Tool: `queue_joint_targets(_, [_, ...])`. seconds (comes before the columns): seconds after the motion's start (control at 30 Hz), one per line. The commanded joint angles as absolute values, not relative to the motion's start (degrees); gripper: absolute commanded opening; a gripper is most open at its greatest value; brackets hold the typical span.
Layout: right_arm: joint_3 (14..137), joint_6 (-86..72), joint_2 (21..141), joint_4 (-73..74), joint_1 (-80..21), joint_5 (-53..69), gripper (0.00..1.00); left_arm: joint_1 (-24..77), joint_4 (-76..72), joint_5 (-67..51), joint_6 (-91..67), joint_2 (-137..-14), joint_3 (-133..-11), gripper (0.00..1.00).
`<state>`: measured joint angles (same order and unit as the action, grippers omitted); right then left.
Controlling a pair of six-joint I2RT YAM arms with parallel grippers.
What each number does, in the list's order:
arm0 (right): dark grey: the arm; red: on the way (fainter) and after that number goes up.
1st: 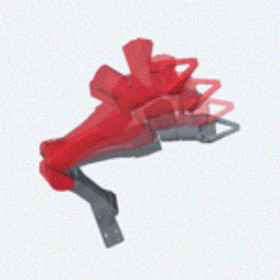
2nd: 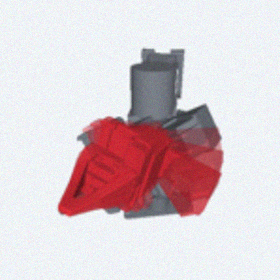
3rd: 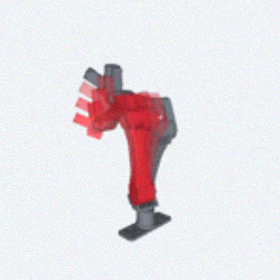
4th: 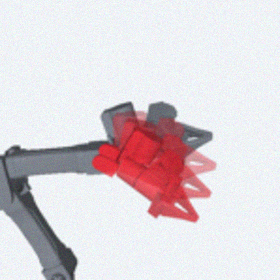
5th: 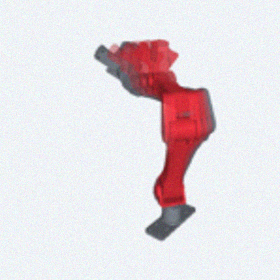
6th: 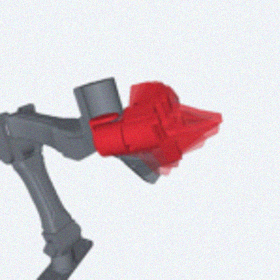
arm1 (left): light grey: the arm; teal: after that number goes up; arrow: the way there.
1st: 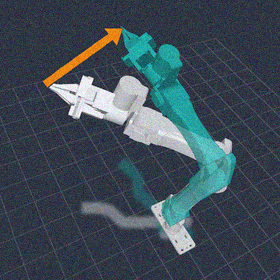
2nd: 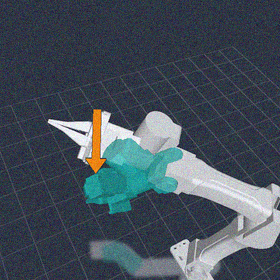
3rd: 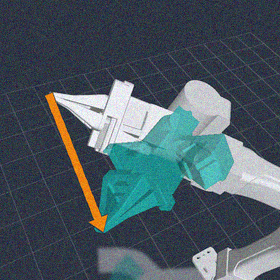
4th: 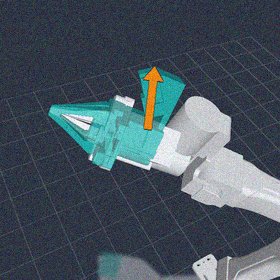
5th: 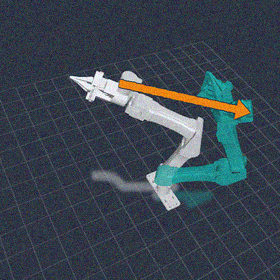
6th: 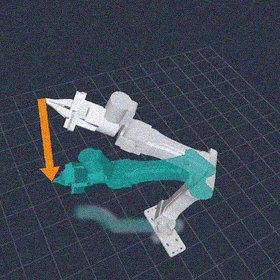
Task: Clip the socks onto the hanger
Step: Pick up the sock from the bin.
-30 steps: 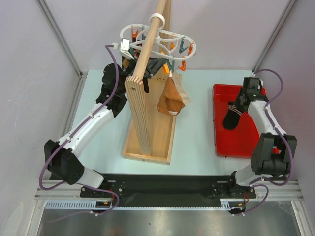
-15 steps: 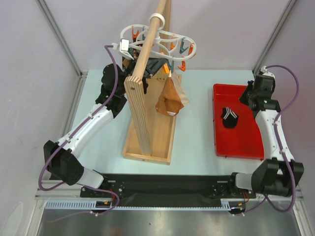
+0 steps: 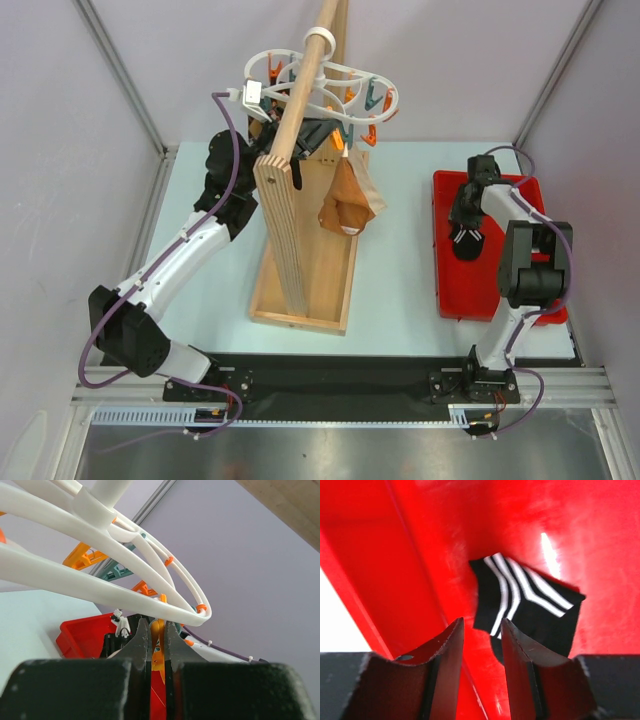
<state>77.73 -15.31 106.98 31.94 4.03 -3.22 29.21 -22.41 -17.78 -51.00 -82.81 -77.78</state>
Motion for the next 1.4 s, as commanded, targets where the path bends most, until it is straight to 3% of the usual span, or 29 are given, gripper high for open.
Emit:
queue_joint_targets(0.0, [79.5, -14.7, 106.7, 31.8, 2.5, -9.0, 0.41, 29.4, -17.1, -21.1, -51.4, -82.0, -76.6, 0.00])
queue_joint_targets(0.6, [73.4, -13.2, 104.9, 30.2, 3.6, -12.9, 0.47, 29.4, -17.2, -21.5, -51.7, -82.4, -76.2, 0.00])
queue_joint_targets(0.87, [75.7, -12.8, 109.9, 30.8, 3.7, -12.3, 0.48, 29.4, -17.1, -21.6, -51.5, -82.0, -76.4, 0.00])
queue_joint_targets(1.07, [75.1, -13.6, 110.5, 30.5, 4.2, -9.1, 0.32, 29.4, -16.5, -21.4, -51.3, -82.0, -76.5, 0.00])
queue_joint_targets(1.23, [74.3, -13.4, 109.0, 30.1, 4.8, -5.6, 0.03, 29.4, -16.6, -21.4, -51.7, -82.1, -76.5, 0.00])
queue_joint_targets(1.37, [70.5, -15.0, 101.8, 27.0, 6.7, -0.5, 0.00, 29.4, -16.4, -21.4, -51.3, -82.0, -76.4, 0.00])
